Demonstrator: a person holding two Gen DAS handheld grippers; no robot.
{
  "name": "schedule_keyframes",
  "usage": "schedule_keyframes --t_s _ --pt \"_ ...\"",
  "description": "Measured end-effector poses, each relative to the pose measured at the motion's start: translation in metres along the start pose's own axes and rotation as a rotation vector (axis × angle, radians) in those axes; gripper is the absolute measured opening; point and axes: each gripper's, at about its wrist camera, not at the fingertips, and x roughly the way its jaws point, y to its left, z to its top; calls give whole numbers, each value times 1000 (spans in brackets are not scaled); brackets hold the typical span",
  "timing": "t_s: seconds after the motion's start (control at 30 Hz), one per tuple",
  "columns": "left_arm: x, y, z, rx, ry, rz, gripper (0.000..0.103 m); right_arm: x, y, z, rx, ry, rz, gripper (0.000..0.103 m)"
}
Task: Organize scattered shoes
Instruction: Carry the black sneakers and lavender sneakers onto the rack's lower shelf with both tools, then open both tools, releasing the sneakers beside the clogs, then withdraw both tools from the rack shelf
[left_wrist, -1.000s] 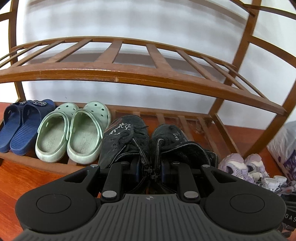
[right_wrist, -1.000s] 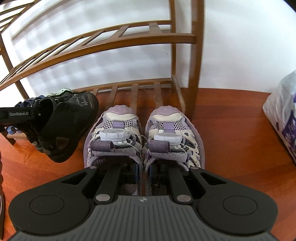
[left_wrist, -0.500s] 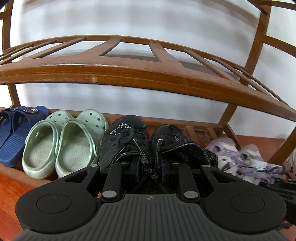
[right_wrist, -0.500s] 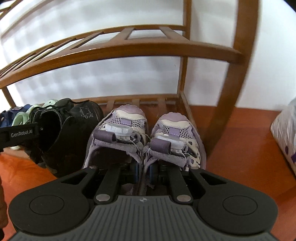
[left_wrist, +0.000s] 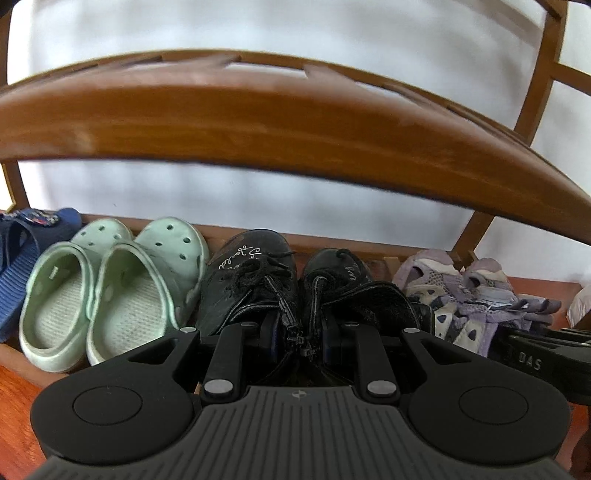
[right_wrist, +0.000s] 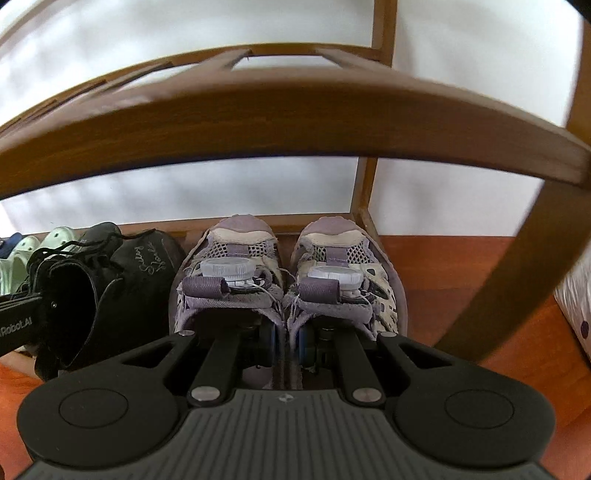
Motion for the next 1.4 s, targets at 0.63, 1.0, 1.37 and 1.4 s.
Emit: schedule_keyframes --t_s 0.63,1.0,1.37,1.4 --pt "-21 -7 7 43 10 -54 52 -10 6 0 -71 -24 -8 45" --pt "-65 0 1 10 46 -99 58 -65 -8 -21 -23 -49 12 55" --pt "-62 3 -20 8 116 -77 63 -75 -16 -54 15 3 -8 69" --pt "-60 3 -21 7 118 -74 63 -73 -17 -58 22 8 -11 69"
